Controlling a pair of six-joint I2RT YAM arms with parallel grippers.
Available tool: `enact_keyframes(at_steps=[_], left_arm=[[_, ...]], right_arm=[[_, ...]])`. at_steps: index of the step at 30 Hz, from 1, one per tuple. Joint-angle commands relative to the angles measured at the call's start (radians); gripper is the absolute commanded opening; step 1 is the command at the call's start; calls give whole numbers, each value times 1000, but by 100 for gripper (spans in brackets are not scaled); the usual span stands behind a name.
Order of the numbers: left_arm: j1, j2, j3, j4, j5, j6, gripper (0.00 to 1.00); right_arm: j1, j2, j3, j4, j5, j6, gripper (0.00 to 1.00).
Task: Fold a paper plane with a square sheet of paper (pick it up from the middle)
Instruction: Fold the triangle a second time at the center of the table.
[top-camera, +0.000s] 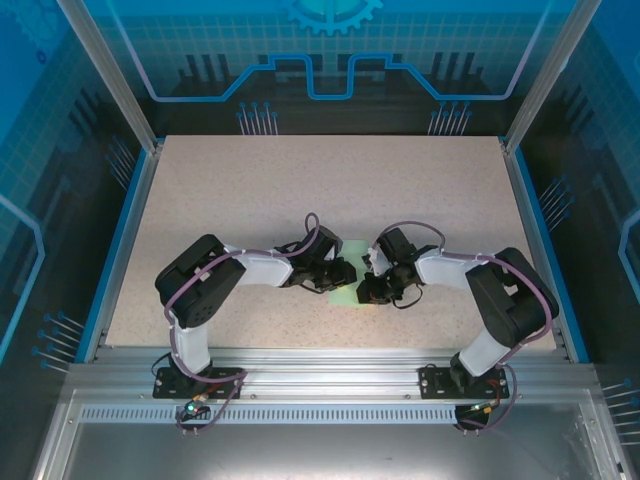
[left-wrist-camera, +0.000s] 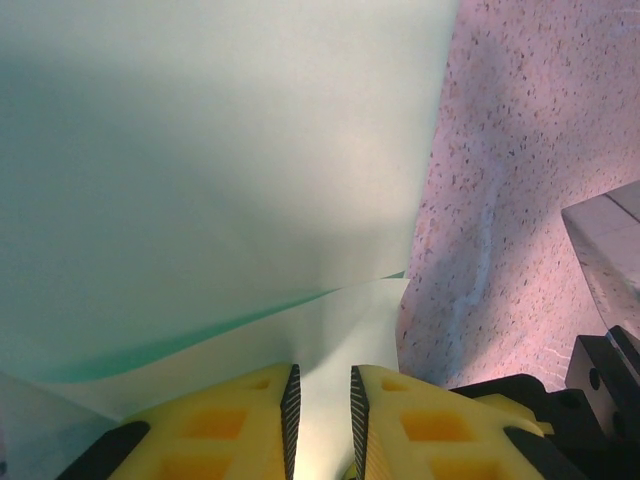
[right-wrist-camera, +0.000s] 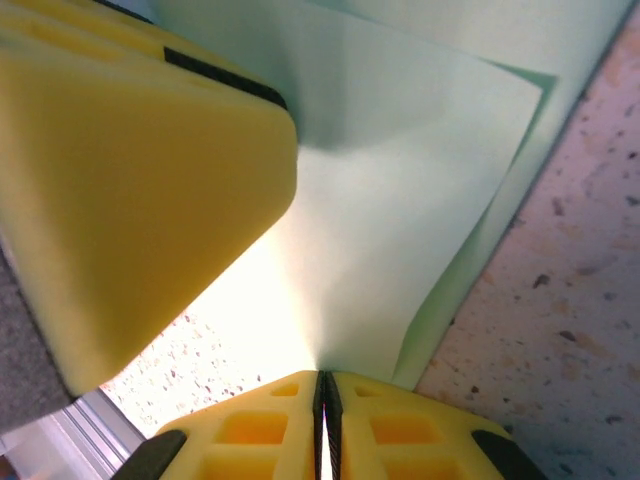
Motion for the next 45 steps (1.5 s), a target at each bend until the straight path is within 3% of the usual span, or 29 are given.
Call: enact_keyframes(at_steps=[1, 18, 32, 39, 45], left_arm=[[-2, 14, -14, -17, 0, 9, 25], [-2, 12, -10, -25, -2, 13, 25], [-3, 4, -27, -2, 4, 14, 22], [-1, 5, -40, -23, -74, 87, 19], [10, 19, -126, 90, -124, 85, 17]], right_arm=[[-10, 33, -44, -80, 18, 20, 12], [-22, -90, -142, -155, 47, 53, 14], [-26, -90, -189, -103, 29, 86, 14], [-26, -98, -189, -117, 34, 77, 13], [-26, -112, -195, -132, 46, 72, 13]])
